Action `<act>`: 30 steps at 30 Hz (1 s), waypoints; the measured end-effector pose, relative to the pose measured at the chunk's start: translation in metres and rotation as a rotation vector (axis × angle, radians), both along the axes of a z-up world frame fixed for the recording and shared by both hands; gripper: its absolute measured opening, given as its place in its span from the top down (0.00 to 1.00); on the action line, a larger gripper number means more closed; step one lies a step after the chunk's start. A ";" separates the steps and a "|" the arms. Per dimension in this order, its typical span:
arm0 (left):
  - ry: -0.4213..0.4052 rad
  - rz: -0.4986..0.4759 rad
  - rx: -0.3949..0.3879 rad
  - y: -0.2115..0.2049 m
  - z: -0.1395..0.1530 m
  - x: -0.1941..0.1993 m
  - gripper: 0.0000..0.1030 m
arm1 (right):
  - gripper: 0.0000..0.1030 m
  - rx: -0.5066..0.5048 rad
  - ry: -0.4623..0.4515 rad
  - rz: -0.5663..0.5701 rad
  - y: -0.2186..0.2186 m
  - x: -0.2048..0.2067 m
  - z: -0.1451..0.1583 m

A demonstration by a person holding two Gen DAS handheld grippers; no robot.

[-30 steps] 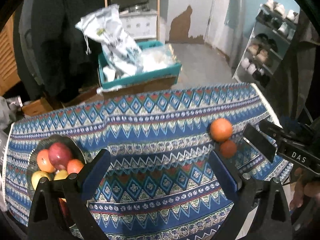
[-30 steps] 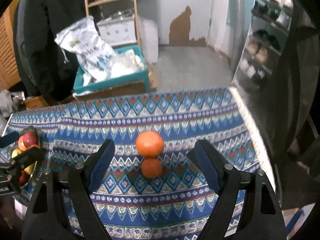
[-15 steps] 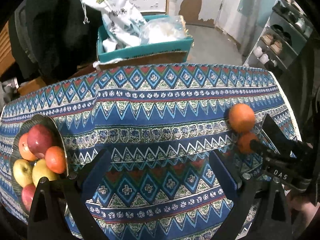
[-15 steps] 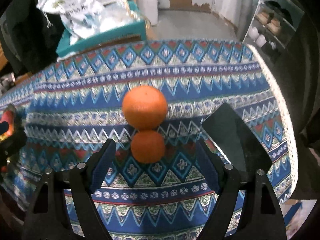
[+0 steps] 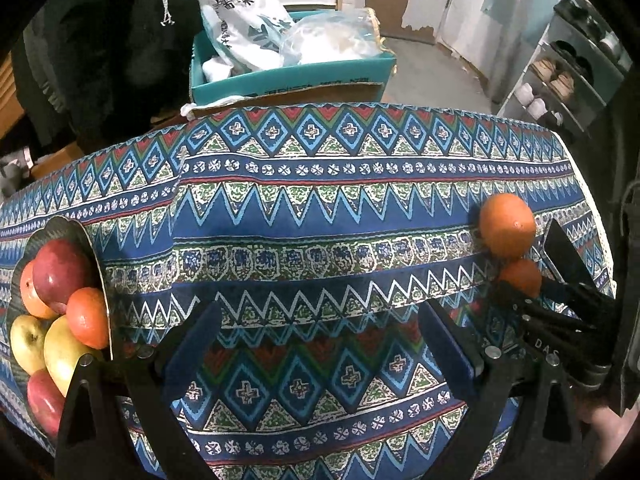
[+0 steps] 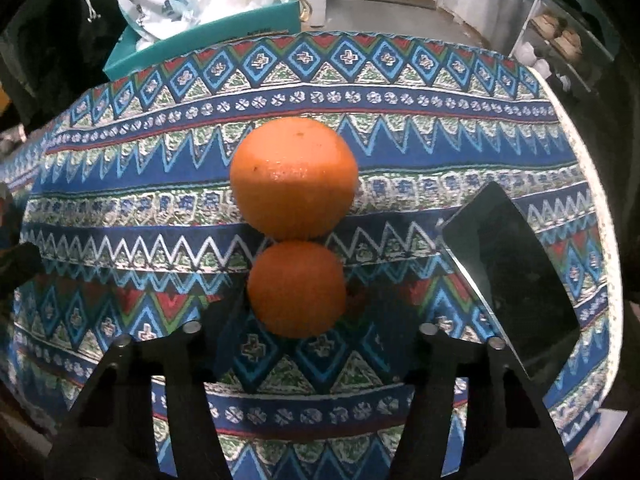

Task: Organize fruits
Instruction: 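Lower both tools down over the two oranges on the cloth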

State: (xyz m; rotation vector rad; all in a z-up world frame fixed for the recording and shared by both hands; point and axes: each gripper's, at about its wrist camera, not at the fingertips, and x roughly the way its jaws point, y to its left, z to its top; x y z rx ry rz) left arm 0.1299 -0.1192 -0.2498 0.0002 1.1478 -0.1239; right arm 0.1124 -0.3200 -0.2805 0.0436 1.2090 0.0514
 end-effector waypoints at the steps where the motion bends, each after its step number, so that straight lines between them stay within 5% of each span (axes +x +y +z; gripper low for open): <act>1: -0.001 -0.002 -0.001 -0.001 0.000 0.000 0.04 | 0.54 0.013 0.000 0.003 0.001 0.000 0.000; 9: -0.007 -0.022 -0.021 -0.012 0.005 0.005 0.04 | 0.57 0.002 -0.006 -0.001 -0.002 -0.002 0.010; 20: -0.015 -0.130 -0.043 -0.062 0.014 0.021 0.04 | 0.57 0.005 -0.078 -0.152 -0.063 -0.005 0.047; 30: 0.003 -0.234 -0.071 -0.116 0.010 0.036 0.04 | 0.57 -0.055 -0.116 -0.229 -0.094 -0.009 0.051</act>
